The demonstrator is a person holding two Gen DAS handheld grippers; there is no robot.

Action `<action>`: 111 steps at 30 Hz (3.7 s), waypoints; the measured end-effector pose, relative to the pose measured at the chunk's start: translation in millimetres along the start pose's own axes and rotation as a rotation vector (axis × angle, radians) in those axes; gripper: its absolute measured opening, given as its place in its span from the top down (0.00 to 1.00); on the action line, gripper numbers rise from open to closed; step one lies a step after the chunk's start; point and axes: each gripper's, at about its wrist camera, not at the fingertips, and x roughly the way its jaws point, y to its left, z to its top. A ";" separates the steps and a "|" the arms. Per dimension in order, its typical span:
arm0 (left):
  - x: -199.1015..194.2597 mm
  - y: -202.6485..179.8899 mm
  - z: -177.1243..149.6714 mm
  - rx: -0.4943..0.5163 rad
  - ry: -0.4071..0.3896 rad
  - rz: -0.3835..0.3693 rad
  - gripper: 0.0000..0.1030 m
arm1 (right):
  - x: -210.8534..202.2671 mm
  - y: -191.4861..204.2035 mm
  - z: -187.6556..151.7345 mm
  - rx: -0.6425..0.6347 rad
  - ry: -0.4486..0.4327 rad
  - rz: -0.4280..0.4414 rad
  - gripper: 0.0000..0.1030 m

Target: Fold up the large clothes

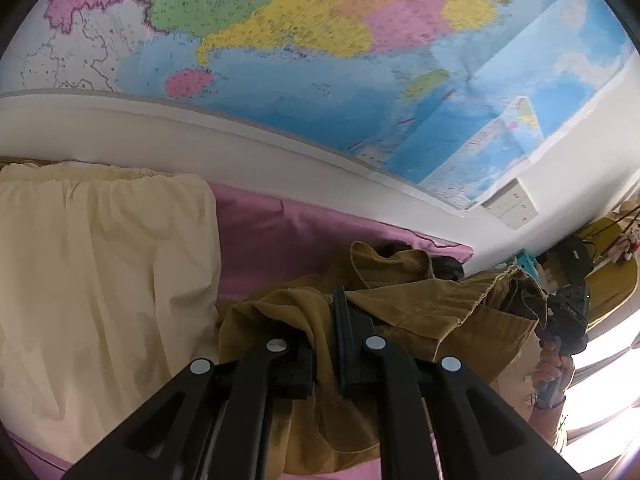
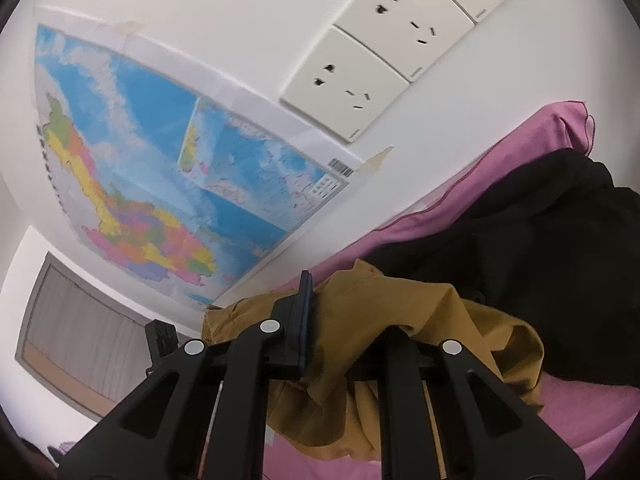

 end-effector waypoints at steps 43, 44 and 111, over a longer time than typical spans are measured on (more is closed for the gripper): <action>101.6 11.9 17.0 -0.016 0.087 0.199 0.89 | 77.8 -78.4 9.2 0.136 0.063 -0.167 0.89; 103.7 11.2 16.9 -0.014 0.087 0.206 0.89 | 78.4 -78.9 8.2 0.135 0.064 -0.166 0.88; 113.0 26.2 -180.2 -0.348 -0.045 -0.287 0.26 | 43.5 -62.0 -152.5 0.105 0.006 -0.146 0.16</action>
